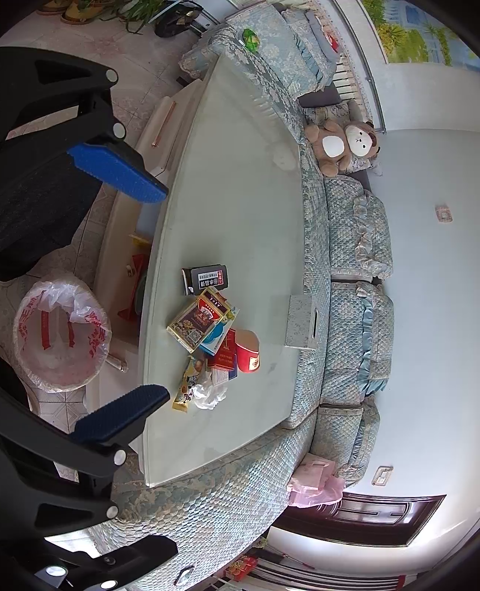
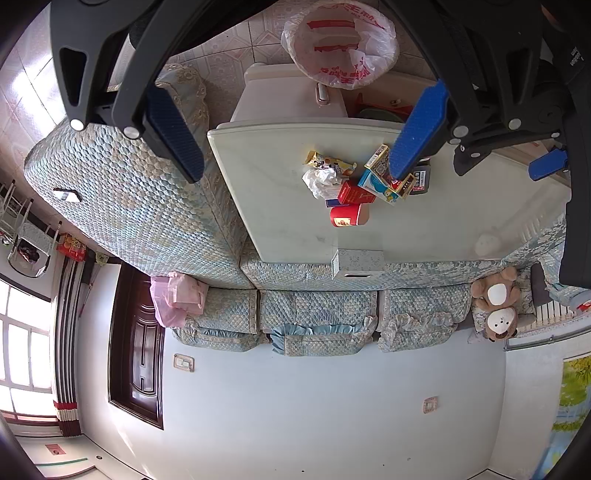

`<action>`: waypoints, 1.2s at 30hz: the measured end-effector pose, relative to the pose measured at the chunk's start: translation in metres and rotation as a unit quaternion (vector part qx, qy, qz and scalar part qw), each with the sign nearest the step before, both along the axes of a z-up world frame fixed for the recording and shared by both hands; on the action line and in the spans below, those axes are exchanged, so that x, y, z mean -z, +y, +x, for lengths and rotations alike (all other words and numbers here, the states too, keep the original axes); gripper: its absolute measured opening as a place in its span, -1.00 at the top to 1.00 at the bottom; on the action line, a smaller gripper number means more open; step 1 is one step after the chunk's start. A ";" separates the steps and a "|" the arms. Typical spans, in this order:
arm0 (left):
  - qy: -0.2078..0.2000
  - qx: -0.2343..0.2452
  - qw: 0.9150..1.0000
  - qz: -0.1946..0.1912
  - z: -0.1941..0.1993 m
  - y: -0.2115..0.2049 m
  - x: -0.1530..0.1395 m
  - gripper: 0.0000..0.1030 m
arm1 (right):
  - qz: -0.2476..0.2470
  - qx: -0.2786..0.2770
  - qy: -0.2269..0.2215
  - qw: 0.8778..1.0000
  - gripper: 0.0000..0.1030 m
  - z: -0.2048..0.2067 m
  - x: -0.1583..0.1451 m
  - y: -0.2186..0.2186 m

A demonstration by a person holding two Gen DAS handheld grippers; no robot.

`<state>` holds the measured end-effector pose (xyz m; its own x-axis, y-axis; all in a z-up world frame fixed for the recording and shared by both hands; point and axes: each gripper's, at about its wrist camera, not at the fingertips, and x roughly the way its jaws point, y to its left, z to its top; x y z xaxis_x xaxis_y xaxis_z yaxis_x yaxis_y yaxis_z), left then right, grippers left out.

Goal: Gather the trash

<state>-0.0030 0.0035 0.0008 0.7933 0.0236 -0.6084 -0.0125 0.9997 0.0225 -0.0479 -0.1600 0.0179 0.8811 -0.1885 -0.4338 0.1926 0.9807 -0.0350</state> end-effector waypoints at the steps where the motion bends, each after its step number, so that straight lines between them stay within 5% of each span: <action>1: 0.000 0.000 1.000 0.000 0.000 0.000 0.000 -0.88 | 0.001 0.000 0.000 1.000 -0.90 0.000 -0.001 0.000; 36: 0.002 -0.005 1.000 0.007 -0.002 -0.002 -0.003 -0.88 | 0.002 -0.001 -0.002 1.000 -0.90 -0.003 -0.004 -0.003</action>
<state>-0.0048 0.0014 0.0035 0.7901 0.0399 -0.6116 -0.0226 0.9991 0.0360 -0.0504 -0.1627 0.0219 0.8830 -0.1843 -0.4317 0.1903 0.9813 -0.0298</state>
